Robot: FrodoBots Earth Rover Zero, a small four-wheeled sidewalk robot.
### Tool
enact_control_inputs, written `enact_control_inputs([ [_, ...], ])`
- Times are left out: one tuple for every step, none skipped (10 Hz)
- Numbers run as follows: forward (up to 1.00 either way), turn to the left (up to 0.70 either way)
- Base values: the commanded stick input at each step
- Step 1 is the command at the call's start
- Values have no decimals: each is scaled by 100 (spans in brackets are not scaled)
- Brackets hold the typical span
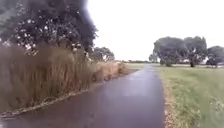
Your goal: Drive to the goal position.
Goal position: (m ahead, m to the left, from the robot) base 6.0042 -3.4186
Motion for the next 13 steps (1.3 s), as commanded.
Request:
enact_control_inputs([
  [45, -27],
  [45, -27],
  [45, -27],
  [45, -27],
  [45, -27],
  [45, -27],
  [45, -27],
  [45, -27],
  [45, -27],
  [45, -27],
  [45, -27],
  [45, -27],
  [45, -2],
])
